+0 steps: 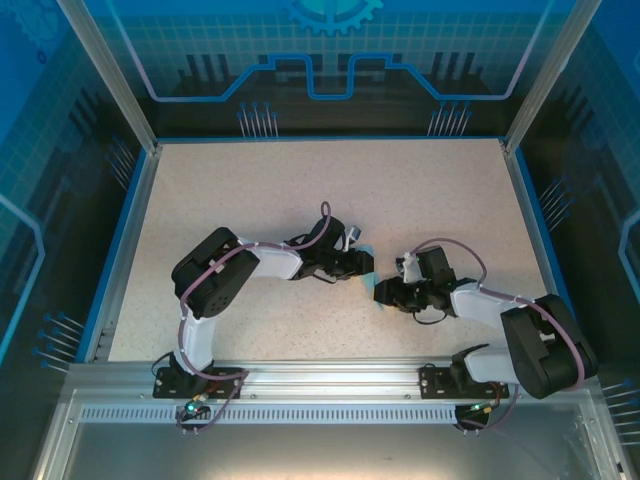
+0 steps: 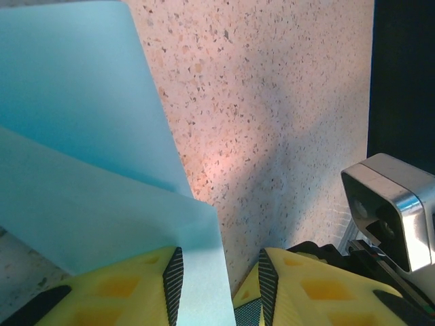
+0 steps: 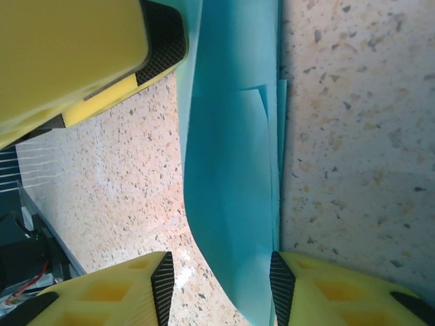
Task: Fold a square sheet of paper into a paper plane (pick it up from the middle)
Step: Fold the wing for the fifth time at the center of the table.
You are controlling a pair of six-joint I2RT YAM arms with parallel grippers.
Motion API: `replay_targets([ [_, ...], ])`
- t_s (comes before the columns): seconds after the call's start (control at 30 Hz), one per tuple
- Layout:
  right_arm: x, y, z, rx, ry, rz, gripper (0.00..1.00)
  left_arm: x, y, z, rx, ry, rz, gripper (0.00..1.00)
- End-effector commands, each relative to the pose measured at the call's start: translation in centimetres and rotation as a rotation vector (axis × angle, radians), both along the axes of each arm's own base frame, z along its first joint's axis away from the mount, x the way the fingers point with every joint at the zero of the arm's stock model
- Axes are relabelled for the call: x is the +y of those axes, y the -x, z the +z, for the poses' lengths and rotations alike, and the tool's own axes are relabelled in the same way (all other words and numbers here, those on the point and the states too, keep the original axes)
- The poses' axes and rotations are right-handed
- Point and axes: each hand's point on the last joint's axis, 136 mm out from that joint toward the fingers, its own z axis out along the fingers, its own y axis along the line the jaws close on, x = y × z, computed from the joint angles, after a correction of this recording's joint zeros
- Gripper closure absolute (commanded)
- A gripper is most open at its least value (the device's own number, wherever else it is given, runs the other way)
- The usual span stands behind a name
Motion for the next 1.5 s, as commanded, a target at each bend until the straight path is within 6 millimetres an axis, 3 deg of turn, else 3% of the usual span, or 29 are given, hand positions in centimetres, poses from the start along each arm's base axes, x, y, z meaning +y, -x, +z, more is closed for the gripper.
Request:
replay_targets([
  [0.0, -0.3, 0.0, 0.1, -0.023, 0.079, 0.031, 0.53, -0.9, 0.0, 0.1, -0.014, 0.012, -0.039, 0.61],
  [0.33, -0.8, -1.0, 0.9, -0.114, 0.228, 0.076, 0.51, -0.9, 0.0, 0.0, -0.01, 0.012, -0.04, 0.61],
  [0.67, 0.6, -1.2, -0.1, -0.09, 0.293, 0.179, 0.51, -1.0, 0.0, 0.2, -0.012, 0.02, -0.043, 0.61],
  [0.97, -0.3, -1.4, -1.0, -0.082, 0.395, 0.153, 0.52, -1.2, -0.1, 0.8, -0.019, 0.032, -0.047, 0.61],
  [1.47, 0.4, -1.0, -1.5, -0.042, 0.288, 0.137, 0.74, -1.2, -0.1, 1.7, -0.03, 0.035, -0.054, 0.61],
])
